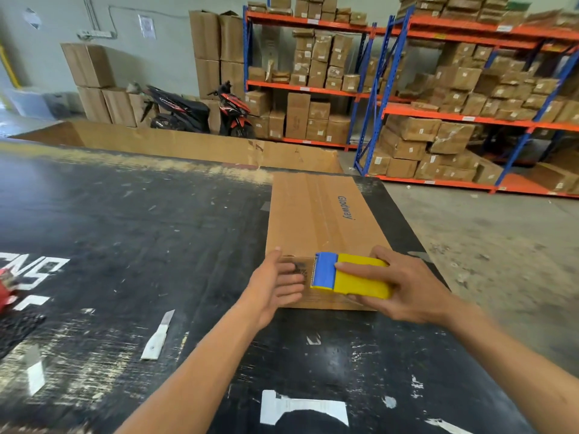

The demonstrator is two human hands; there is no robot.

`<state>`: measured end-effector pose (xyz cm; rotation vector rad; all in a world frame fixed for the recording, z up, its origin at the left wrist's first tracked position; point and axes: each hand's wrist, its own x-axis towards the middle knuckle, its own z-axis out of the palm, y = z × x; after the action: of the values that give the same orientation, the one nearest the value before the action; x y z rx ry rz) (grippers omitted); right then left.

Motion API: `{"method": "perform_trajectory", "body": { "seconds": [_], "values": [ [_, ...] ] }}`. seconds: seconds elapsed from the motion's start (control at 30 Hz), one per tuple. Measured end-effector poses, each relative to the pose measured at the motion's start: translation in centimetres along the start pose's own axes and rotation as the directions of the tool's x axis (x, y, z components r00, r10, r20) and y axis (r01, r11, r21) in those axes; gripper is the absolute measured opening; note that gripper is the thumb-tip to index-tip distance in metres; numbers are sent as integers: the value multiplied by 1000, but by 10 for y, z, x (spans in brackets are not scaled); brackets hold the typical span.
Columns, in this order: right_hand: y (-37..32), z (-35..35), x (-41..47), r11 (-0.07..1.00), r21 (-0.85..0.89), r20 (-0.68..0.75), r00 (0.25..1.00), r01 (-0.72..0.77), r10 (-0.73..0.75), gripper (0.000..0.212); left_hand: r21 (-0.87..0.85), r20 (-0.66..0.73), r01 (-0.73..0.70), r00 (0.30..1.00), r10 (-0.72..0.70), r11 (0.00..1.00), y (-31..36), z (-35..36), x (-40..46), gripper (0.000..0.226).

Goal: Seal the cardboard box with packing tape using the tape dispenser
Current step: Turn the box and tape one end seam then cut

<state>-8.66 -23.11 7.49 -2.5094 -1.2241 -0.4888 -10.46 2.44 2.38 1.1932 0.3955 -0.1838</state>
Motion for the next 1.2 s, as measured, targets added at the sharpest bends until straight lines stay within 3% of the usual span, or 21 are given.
{"method": "perform_trajectory", "body": {
  "seconds": [0.07, 0.13, 0.23, 0.47, 0.57, 0.7, 0.83, 1.03, 1.2],
  "values": [
    [-9, 0, -1, 1000, 7, -80, 996, 27, -26, 57, -106, 165, 79, 985, -61, 991, 9, -5, -12, 59],
    [-14, 7, -2, 998, -56, -39, 998, 41, -44, 59, -169, 227, 37, 974, 3, 985, 14, -6, -21, 54],
    [-16, 20, -7, 998, -66, 49, 999, -5, 9, 64, -94, 231, -44, 971, 64, 995, 14, -5, -29, 37],
    [-32, 26, -3, 990, 137, -133, 991, 30, -12, 58, -186, 240, 9, 970, 37, 983, 15, -24, -31, 38],
    [-38, 23, 2, 985, 170, -124, 992, 10, 11, 56, -152, 184, -28, 981, 56, 988, 19, -26, -30, 34],
    [-37, 19, 8, 990, 135, 3, 999, -43, 43, 57, -24, 74, -128, 989, 130, 991, 28, -24, -23, 45],
    [-11, -6, 13, 996, 36, 92, 992, -84, 81, 59, -16, -41, -208, 978, 207, 978, 42, -44, -9, 57],
    [8, -14, 41, 983, -184, 207, 978, 23, 16, 58, 284, -137, -396, 884, 446, 873, 39, -35, 15, 62],
    [12, -8, 68, 946, -304, 299, 954, 113, -18, 54, 416, -212, -407, 826, 523, 813, 20, -31, 28, 57]
  ]
}}
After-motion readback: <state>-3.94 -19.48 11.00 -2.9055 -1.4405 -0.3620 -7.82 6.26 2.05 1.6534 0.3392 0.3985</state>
